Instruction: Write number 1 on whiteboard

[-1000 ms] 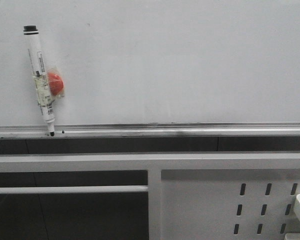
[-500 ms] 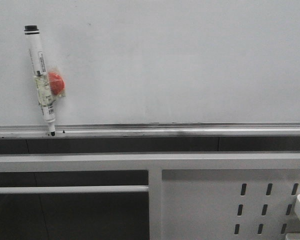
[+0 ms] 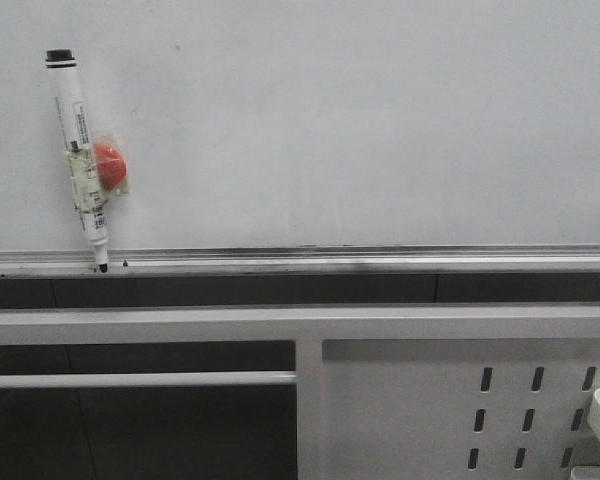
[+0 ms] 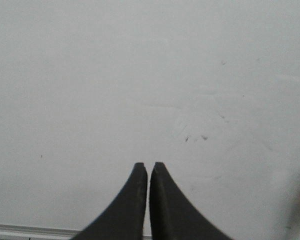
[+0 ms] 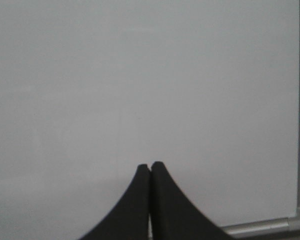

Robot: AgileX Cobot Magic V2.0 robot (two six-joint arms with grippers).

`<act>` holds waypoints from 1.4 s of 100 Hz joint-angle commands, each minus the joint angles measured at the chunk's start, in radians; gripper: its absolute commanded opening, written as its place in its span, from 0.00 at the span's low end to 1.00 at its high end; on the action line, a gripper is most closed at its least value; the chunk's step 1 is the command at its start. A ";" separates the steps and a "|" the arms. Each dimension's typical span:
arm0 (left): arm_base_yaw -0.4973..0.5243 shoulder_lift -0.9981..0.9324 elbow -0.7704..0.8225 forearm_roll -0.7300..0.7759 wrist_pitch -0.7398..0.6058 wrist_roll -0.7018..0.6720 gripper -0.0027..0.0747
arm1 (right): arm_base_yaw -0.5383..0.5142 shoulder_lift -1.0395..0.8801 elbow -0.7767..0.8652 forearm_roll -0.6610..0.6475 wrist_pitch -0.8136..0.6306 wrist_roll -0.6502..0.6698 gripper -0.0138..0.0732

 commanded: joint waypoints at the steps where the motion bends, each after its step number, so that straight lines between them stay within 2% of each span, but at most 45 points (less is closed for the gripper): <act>1: -0.006 0.024 -0.146 -0.001 0.038 -0.002 0.01 | -0.001 0.077 -0.158 -0.002 0.115 -0.009 0.08; 9: -0.006 0.072 -0.215 -0.010 0.044 -0.002 0.01 | -0.001 0.155 -0.260 0.000 0.213 -0.009 0.08; 26: -0.006 0.109 -0.245 -0.007 -0.151 -0.002 0.01 | -0.001 0.253 -0.317 0.009 0.141 -0.009 0.08; 41: -0.011 0.128 -0.245 -0.002 -0.117 -0.002 0.03 | -0.001 0.307 -0.317 0.009 0.136 -0.009 0.08; 49: -0.034 0.147 -0.245 -0.002 -0.051 -0.002 0.19 | 0.009 0.347 -0.312 -0.018 0.153 -0.010 0.08; 53: -0.051 0.152 -0.243 -0.021 -0.051 -0.002 0.35 | 0.018 0.370 -0.301 -0.048 0.145 -0.010 0.08; 56: -0.062 0.157 -0.243 -0.049 -0.062 -0.002 0.43 | 0.022 0.384 -0.284 -0.051 0.123 -0.010 0.08; 57: -0.070 0.159 -0.241 -0.064 -0.082 -0.002 0.50 | 0.025 0.394 -0.277 -0.051 0.111 -0.010 0.08; 60: -0.077 0.164 -0.239 -0.094 -0.097 -0.002 0.58 | 0.032 0.402 -0.265 -0.051 0.094 -0.010 0.08; 65: -0.090 0.176 -0.233 -0.117 -0.151 -0.002 0.67 | 0.052 0.414 -0.231 -0.037 0.054 -0.010 0.08; 69: -0.095 0.185 -0.225 -0.120 -0.191 -0.002 0.70 | 0.075 0.417 -0.208 -0.011 0.028 -0.010 0.08; 77: -0.102 0.217 -0.211 -0.133 -0.193 -0.009 0.67 | 0.123 0.417 -0.165 0.067 -0.007 -0.010 0.08; 87: -0.122 0.277 -0.188 -0.163 -0.138 -0.011 0.60 | 0.189 0.423 -0.162 0.035 0.049 -0.011 0.08; 103: -0.214 0.380 -0.156 -0.140 -0.164 -0.011 0.49 | 0.289 0.423 -0.164 -0.006 0.037 -0.013 0.08; 116: -0.330 0.434 -0.124 -0.120 -0.215 -0.011 0.48 | 0.346 0.423 -0.164 -0.006 0.035 -0.013 0.08; 140: -0.554 0.568 -0.041 -0.078 -0.386 -0.011 0.49 | 0.356 0.423 -0.164 -0.006 0.001 -0.013 0.08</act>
